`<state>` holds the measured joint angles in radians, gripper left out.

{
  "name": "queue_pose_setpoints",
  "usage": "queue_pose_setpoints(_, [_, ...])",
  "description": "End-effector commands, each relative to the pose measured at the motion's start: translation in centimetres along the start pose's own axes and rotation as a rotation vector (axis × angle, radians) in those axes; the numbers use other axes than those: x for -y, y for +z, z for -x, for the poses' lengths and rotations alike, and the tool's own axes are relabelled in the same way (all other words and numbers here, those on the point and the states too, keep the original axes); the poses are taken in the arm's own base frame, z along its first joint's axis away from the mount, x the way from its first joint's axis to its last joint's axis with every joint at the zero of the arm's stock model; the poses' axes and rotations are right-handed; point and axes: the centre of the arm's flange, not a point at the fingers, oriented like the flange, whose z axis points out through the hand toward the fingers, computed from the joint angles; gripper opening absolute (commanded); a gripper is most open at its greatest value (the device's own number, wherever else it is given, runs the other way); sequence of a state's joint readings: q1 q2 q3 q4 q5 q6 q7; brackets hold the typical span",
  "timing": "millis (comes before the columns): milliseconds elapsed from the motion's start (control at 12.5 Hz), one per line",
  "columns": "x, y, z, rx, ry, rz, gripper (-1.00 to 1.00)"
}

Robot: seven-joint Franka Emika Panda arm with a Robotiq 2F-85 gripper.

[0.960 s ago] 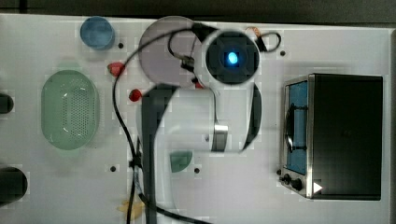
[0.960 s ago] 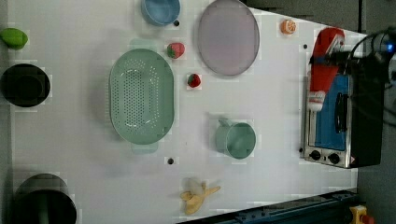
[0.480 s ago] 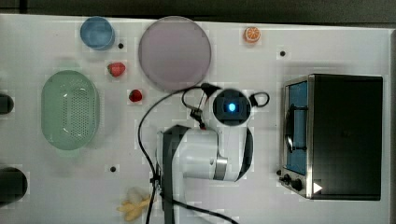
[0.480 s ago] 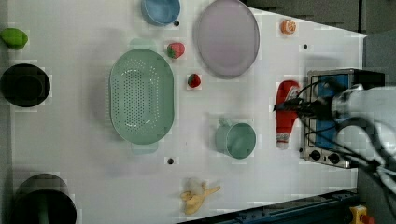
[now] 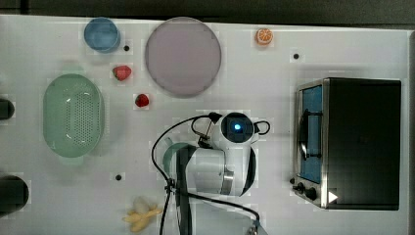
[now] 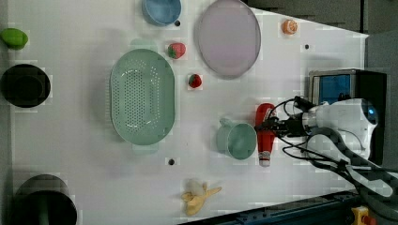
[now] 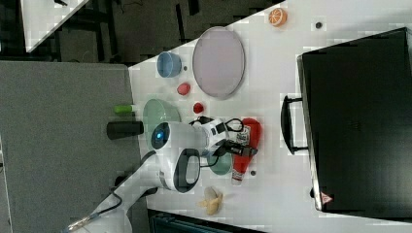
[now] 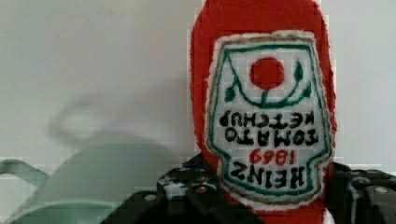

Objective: Pick ketchup from plate and place it on table.

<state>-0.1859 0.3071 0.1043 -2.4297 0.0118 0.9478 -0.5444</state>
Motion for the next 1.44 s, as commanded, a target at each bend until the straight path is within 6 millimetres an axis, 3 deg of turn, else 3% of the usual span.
queue_pose_setpoints(80, [0.3,-2.8,-1.9,-0.126,0.016,-0.029,0.46])
queue_pose_setpoints(240, [0.6,-3.8,-1.9,-0.143,0.01,-0.032,0.9])
queue_pose_setpoints(320, [0.8,-4.7,-1.9,-0.148,0.007,-0.032,1.0])
queue_pose_setpoints(480, [1.3,-8.4,-2.2,-0.188,0.034,-0.042,1.0])
queue_pose_setpoints(800, [3.1,-20.6,-2.6,-0.286,0.305,-0.103,1.0])
queue_pose_setpoints(1040, [3.8,-29.7,-1.3,-0.247,0.495,-0.105,1.0])
queue_pose_setpoints(1280, [3.9,-36.9,0.0,-0.197,0.502,-0.075,1.0])
queue_pose_setpoints(1440, [3.6,-39.6,1.1,-0.154,0.505,-0.048,1.0])
